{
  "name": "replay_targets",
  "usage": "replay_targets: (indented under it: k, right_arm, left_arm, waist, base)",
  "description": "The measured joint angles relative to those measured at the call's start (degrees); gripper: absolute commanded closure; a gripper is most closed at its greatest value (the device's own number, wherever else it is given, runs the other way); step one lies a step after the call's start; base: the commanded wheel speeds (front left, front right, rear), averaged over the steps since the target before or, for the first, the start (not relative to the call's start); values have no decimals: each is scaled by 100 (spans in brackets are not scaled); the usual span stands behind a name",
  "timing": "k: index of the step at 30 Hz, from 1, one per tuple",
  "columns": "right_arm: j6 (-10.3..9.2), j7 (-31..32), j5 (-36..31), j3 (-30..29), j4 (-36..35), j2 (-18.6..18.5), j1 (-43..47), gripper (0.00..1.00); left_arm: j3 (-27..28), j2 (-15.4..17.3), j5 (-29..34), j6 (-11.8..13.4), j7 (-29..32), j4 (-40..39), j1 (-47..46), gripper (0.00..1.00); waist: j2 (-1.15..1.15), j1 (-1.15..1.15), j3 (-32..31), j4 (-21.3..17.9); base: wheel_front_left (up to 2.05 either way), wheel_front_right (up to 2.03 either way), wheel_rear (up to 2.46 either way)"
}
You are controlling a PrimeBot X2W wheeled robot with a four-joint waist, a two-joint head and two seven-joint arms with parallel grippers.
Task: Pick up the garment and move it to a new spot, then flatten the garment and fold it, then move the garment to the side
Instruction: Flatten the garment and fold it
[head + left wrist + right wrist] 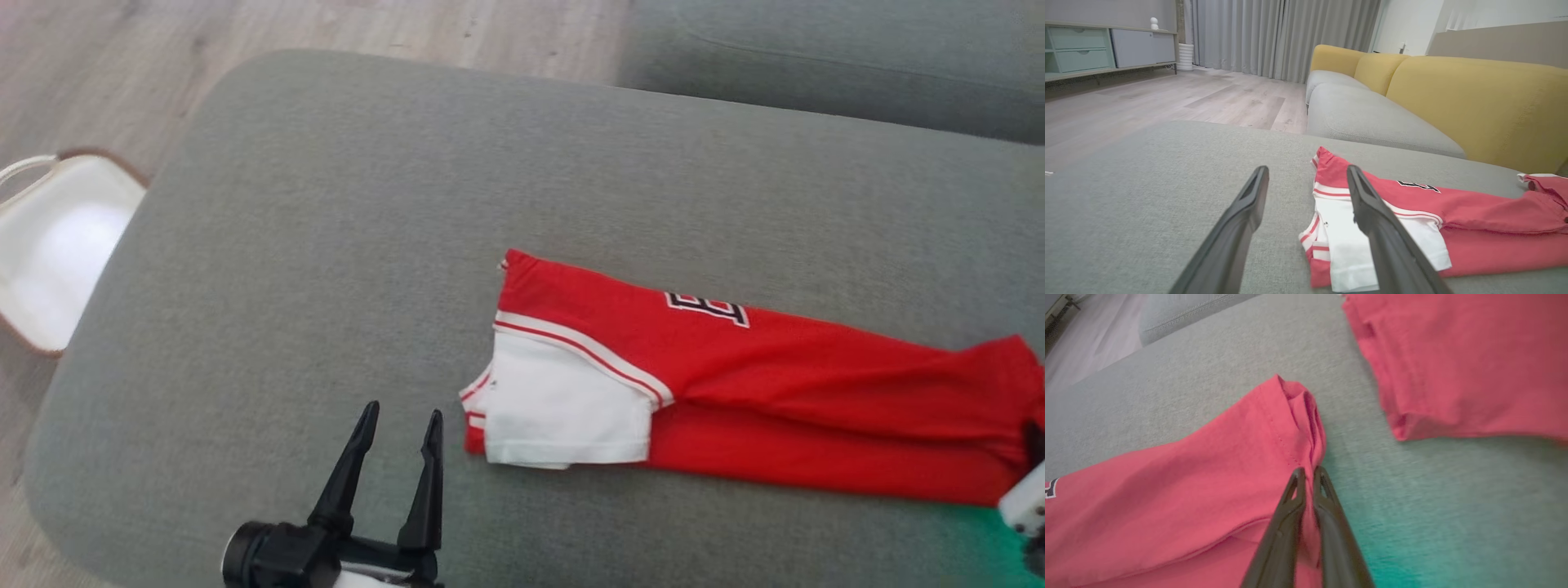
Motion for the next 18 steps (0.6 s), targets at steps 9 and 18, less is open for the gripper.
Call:
replay_targets:
  k: [9,18]
  right_arm:
    - [0,345,348,-203,-896,-701,151,100]
    - [0,848,1265,69,-2276,132,146,100]
  left_arm:
    - [304,-177,209,-260,0,44,0,0]
    - [442,-289,323,-422,0,135,-1,0]
  waist:
    - [0,0,59,-413]
    - [0,0,101,-508]
  base:
    - [0,0,0]
    - [0,0,0]
